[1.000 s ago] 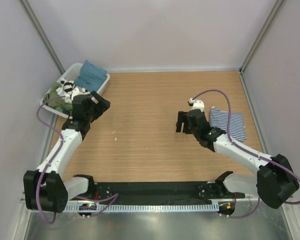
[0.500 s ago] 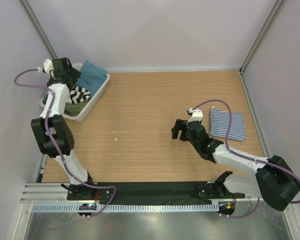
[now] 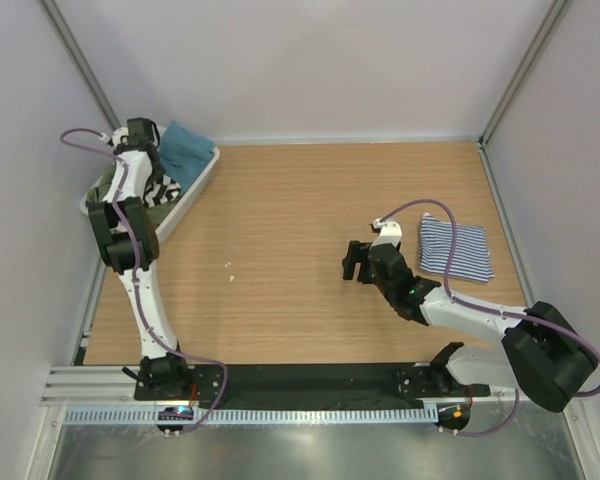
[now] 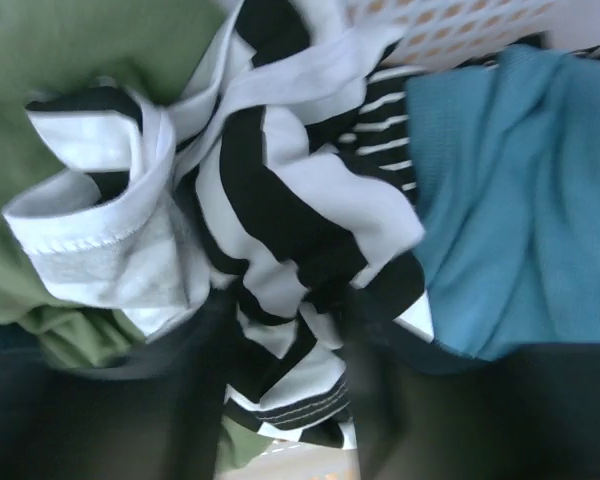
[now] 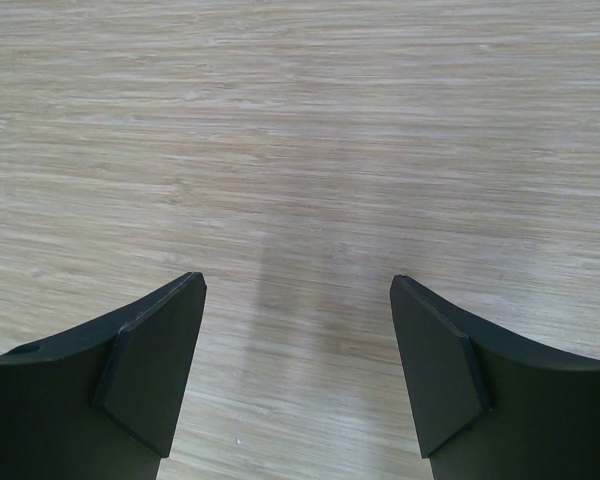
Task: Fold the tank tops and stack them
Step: Grab the tank top from the pile, then move the tank top to the center of the board
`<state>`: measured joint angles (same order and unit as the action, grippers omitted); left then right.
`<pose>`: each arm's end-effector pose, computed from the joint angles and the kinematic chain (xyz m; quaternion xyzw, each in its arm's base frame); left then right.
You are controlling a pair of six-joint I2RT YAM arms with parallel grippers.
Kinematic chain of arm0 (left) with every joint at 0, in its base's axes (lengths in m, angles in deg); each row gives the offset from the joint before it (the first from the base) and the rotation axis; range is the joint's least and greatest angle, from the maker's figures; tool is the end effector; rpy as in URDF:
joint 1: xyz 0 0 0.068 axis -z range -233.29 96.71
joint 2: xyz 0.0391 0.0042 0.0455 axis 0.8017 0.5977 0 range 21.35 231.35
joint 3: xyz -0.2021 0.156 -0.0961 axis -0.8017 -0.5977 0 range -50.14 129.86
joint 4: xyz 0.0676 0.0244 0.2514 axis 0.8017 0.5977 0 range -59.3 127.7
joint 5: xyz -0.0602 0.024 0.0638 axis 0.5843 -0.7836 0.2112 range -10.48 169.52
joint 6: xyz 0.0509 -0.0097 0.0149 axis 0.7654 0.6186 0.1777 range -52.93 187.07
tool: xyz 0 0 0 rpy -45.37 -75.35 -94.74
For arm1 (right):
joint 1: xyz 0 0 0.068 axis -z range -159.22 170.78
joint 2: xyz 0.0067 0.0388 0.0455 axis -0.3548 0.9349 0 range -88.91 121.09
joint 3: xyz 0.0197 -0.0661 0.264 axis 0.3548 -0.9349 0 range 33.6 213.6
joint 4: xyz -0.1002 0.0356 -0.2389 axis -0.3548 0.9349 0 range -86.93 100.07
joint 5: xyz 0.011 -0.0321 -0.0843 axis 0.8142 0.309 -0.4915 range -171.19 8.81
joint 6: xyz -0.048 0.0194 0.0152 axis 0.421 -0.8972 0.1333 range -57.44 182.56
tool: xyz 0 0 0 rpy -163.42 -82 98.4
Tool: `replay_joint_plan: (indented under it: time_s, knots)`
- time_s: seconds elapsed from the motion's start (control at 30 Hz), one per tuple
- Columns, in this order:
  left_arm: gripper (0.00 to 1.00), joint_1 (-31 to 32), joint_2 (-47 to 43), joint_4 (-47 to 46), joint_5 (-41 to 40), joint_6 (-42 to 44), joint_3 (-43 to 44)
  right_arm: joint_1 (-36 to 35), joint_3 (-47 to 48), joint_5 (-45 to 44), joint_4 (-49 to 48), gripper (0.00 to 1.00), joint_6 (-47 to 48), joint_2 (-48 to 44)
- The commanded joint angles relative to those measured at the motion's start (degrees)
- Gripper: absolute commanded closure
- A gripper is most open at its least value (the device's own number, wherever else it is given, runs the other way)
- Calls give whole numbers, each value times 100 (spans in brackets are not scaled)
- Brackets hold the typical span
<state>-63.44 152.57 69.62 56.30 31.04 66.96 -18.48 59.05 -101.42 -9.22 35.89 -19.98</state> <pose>0.5000 0.1037 0.2252 -0.4230 0.8296 0.1165 0.3454 0.1905 0.1399 0.1792 -0.0083 0.8619 0.1347 0.4888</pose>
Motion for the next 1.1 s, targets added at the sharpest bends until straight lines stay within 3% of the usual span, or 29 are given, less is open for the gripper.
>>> replay_joint_plan:
  time_s: [0.0,0.03,0.07,0.1,0.2,0.23,0.3,0.43,0.47,0.53,0.63,0.77,0.93,1.07]
  knots:
    - [68,-22,27,353,-200,325,296,-28,135,-218,-335,19,-39,103]
    - [79,-22,-8,336,-183,333,287,-28,153,-218,-344,19,-39,156]
    - [98,-13,-69,258,-148,334,270,-37,153,-227,-344,19,-39,208]
    - [100,-22,-279,205,-121,325,191,-37,188,-227,-344,19,-39,244]
    - [100,13,-832,-137,-86,229,-307,-29,241,-271,-318,19,-31,332]
    - [100,48,-1383,-321,-147,176,-554,-37,241,-280,-326,19,-31,358]
    - [100,154,-2009,-1103,-174,-26,-1229,-28,250,-289,-352,19,-31,419]
    - [100,312,-4071,-2316,88,-860,-3284,-46,276,-306,-344,19,-22,517]
    - [100,338,-4469,-2614,551,-1184,-3525,-55,285,-315,-344,19,-13,525]
    - [100,556,-5512,-2836,661,-1318,-4034,-55,285,-350,-352,19,-4,534]
    - [100,891,-6483,-2960,809,-1397,-4344,-55,276,-385,-353,19,13,508]
    - [100,1171,-7888,-2890,1897,-1608,-4083,-55,215,-464,-370,19,22,376]
    - [100,1349,-8665,-2293,3217,-2223,-3677,-55,39,-666,-432,20,40,17]
    - [100,1349,-8956,-2266,4096,-2777,-4158,-55,-110,-824,-502,20,13,-256]
